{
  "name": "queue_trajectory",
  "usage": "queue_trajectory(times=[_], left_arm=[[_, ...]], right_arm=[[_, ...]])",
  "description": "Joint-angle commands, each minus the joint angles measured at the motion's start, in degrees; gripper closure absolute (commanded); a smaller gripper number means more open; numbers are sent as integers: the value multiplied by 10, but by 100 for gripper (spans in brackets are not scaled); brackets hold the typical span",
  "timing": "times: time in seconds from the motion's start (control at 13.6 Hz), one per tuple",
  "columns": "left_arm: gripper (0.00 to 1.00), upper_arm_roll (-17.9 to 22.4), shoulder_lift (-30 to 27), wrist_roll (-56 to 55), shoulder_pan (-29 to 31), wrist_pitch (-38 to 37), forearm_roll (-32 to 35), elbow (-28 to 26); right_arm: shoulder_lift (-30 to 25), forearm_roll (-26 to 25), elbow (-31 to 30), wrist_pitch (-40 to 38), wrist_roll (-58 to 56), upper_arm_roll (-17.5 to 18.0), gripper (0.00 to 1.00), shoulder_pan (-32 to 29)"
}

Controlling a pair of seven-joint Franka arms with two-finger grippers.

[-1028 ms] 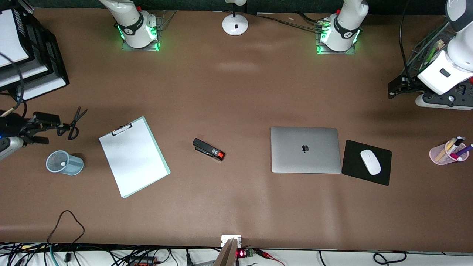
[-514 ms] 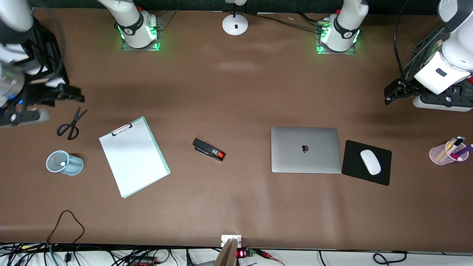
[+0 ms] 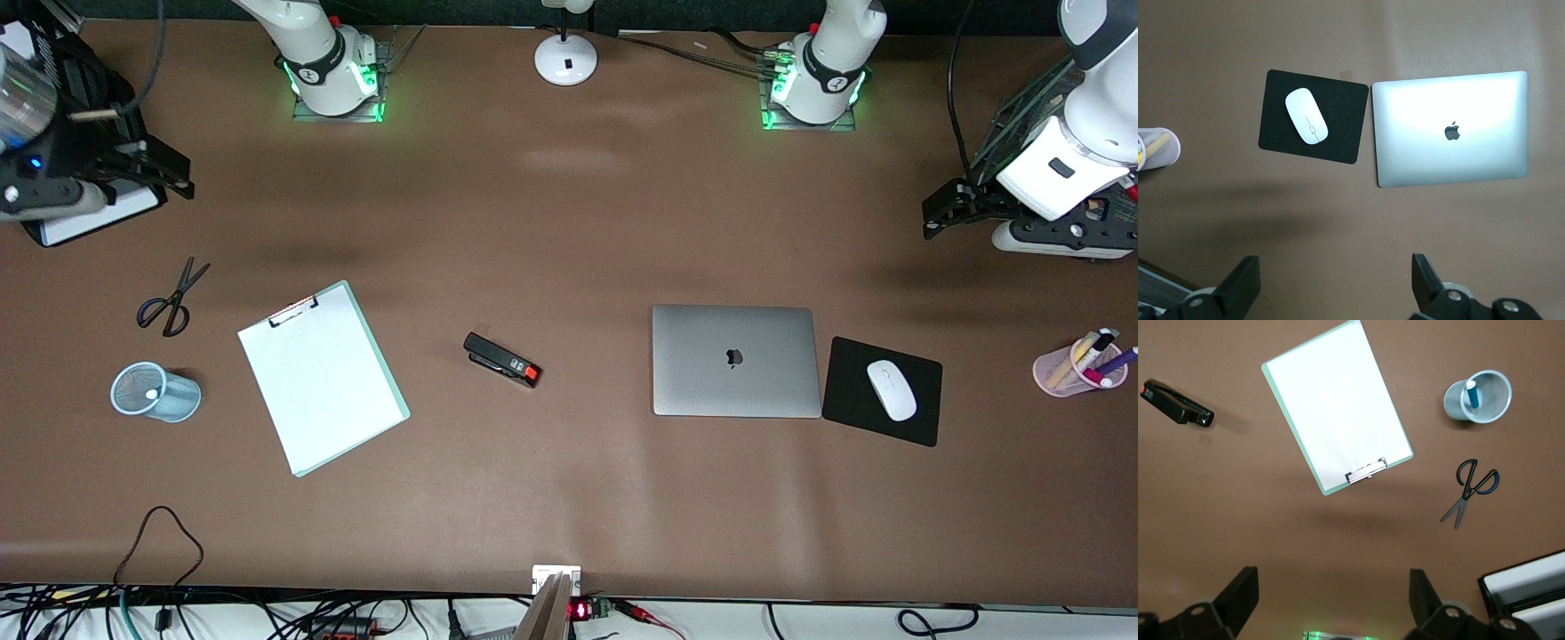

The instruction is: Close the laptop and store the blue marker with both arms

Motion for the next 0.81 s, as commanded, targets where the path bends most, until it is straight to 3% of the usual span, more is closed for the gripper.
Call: queue_trajectory(times=[0.0, 0.29, 0.73], left_arm=[[0, 5, -4, 0, -4, -11, -8, 5], [0, 5, -4, 7, -4, -12, -2, 8], [0, 2, -1, 8, -5, -34, -2, 26]], right_arm=[[-72, -8, -79, 47, 17, 2, 0, -5], [-100, -5, -105, 58, 22, 2, 0, -5], [-78, 0, -85, 61, 21, 1, 0, -7]])
